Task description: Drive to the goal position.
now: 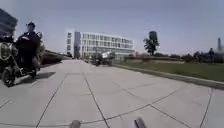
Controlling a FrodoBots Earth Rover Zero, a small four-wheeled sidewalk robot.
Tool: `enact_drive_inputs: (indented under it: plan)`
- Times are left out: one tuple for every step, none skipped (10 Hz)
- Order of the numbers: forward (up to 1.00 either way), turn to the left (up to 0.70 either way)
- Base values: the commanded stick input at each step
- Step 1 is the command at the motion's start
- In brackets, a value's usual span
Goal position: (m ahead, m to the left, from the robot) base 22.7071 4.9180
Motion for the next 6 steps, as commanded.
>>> enact_drive_inputs:
  plan:
    - [1.00, 0.41]
    - [1.00, 0.41]
    - [1.00, 0.41]
    - [1.00, 0.41]
    - [1.00, 0.41]
    - [1.00, 0.41]
